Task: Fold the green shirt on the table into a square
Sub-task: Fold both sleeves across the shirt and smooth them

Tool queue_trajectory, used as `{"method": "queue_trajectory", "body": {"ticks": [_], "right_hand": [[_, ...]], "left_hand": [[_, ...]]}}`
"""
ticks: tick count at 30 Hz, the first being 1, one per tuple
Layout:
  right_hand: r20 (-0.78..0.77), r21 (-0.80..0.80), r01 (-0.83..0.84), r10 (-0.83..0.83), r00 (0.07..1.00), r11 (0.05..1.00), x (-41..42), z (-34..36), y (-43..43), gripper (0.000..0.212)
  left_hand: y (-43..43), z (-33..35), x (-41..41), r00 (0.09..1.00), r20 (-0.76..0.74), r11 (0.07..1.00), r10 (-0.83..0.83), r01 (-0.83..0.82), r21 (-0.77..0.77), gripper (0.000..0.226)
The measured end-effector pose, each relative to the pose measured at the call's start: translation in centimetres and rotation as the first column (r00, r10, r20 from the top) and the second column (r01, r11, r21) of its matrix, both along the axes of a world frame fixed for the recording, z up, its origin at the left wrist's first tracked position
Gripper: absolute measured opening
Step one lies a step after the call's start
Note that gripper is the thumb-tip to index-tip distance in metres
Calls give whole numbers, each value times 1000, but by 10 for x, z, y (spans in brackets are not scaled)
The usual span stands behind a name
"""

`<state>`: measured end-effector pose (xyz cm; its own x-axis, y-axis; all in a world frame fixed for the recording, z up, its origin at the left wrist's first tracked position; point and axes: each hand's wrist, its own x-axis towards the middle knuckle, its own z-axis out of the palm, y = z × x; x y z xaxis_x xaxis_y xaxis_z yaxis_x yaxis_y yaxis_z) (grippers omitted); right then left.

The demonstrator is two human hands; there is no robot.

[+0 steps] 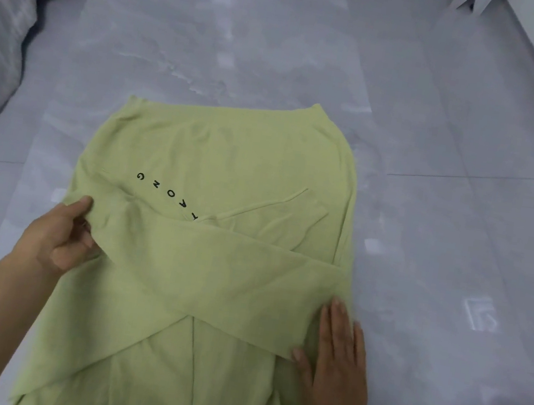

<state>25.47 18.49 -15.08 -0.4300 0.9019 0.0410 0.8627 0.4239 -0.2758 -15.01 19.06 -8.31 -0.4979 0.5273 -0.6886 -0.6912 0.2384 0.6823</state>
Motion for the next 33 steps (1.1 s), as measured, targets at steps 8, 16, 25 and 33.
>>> {"method": "queue_trajectory", "body": {"ticks": [8,16,25,33], "right_hand": [[33,-20,-34,34,999,999,61,-1,18,51],[-42,-84,524,-528,848,848,18,15,14,47],[97,-22,454,-450,888,891,46,15,22,33],[45,112,-15,10,999,994,-8,22,44,46]], "left_hand": [[-6,5,3,999,12,999,-36,37,-40,13],[-25,-20,3,996,-64,984,-65,53,-172,23],[-34,-24,15,863,-423,915,-278,104,-390,5],[-35,-14,23,760,-534,917,-370,206,-343,9]]}}
